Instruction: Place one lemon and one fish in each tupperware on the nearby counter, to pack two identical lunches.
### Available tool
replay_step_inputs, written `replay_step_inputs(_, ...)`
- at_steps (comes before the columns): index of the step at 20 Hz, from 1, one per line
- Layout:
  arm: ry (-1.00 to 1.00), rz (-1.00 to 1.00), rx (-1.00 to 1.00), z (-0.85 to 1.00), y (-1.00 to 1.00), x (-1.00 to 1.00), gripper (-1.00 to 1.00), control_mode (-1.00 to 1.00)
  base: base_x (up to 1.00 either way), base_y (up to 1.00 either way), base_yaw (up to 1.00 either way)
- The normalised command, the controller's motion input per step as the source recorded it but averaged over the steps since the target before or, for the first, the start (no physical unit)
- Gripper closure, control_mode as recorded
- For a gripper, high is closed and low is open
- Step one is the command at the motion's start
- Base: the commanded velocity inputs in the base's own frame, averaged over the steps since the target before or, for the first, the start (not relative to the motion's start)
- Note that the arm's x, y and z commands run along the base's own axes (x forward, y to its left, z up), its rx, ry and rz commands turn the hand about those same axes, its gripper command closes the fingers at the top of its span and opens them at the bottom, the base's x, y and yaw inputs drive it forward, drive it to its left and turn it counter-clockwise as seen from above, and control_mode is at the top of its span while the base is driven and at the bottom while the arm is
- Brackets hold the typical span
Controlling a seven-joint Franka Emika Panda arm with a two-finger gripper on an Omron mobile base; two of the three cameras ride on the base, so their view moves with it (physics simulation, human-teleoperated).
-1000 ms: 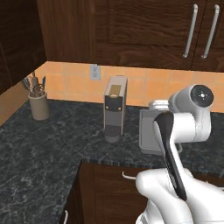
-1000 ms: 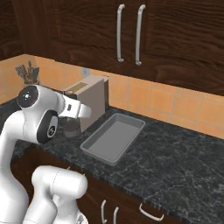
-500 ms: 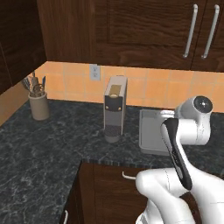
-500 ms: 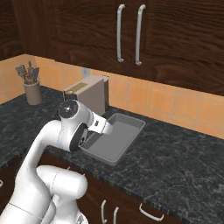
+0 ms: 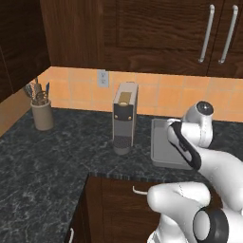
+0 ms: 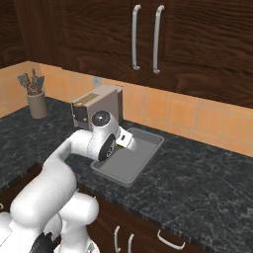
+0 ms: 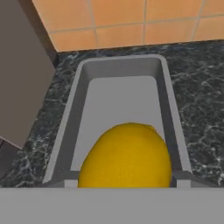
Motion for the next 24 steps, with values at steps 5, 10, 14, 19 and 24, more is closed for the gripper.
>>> replay_step_inputs(5, 0.0, 0.0, 0.0, -0.51, -0.39, 0.33, 1.0, -1.0, 0.0, 0.0, 0.0)
replay_step_inputs(10, 0.0, 0.0, 0.0, -0.65, -0.08, 0.5, 1.0, -1.0, 0.0, 0.0, 0.0)
replay_step_inputs(14, 0.0, 0.0, 0.0, -0.26, 0.09, 0.65, -1.0, -1.0, 0.0, 0.0, 0.0)
replay_step_inputs(19, 0.0, 0.0, 0.0, 0.0, 0.0, 0.2, -1.0, -1.0, 0.0, 0.0, 0.0)
replay_step_inputs(24, -0.01, 0.0, 0.0, 0.39, 0.0, -0.08, -1.0, -1.0, 0.0, 0.0, 0.0)
